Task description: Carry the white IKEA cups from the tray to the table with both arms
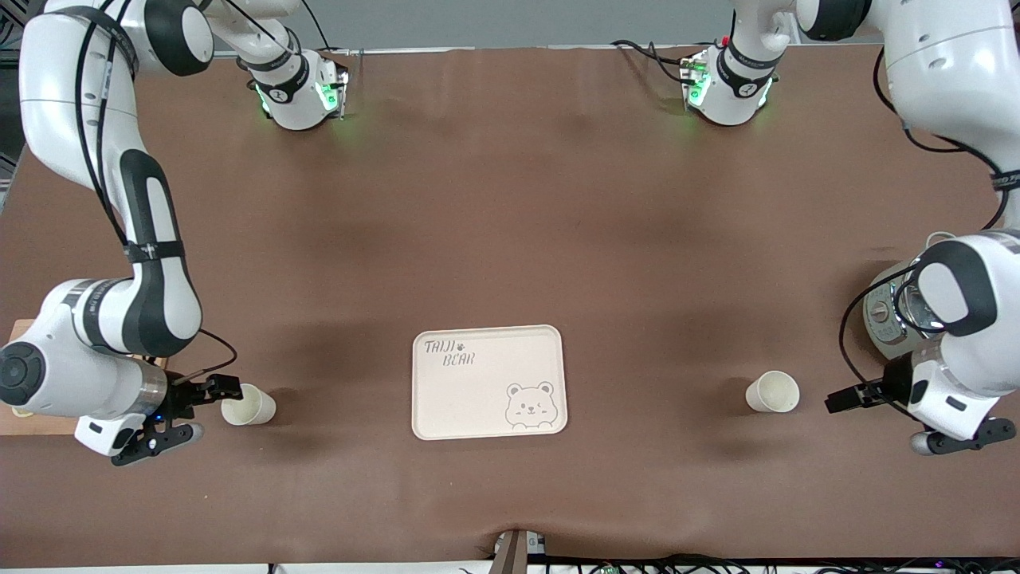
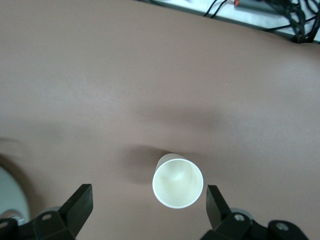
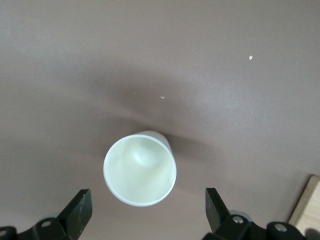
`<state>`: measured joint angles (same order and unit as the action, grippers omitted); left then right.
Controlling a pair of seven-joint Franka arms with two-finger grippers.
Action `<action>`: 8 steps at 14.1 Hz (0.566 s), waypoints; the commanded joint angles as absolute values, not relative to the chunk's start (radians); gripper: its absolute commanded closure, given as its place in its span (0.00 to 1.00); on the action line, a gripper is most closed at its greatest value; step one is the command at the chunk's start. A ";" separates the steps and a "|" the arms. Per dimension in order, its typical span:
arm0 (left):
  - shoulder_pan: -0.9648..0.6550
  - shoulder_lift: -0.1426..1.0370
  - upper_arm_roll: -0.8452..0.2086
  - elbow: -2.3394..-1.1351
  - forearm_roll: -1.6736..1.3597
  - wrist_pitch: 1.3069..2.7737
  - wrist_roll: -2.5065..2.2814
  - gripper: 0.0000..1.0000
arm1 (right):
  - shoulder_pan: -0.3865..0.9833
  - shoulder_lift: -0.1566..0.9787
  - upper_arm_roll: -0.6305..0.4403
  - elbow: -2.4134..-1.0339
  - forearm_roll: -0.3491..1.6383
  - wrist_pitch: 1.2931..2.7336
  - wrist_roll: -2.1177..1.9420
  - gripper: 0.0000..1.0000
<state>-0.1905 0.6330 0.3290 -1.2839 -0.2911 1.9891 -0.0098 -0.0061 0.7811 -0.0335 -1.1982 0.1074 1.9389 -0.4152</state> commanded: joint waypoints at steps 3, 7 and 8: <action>-0.210 0.520 0.325 -1.315 -0.201 1.893 0.014 0.00 | 0.000 0.646 -0.032 -1.166 0.110 1.735 -0.296 0.00; -0.221 0.442 0.327 -1.316 -0.189 1.800 0.032 0.00 | -0.005 0.468 -0.034 -1.169 0.103 1.512 -0.221 0.00; -0.233 0.417 0.325 -1.316 -0.157 1.774 0.032 0.00 | -0.009 0.418 -0.035 -1.176 0.103 1.458 -0.189 0.00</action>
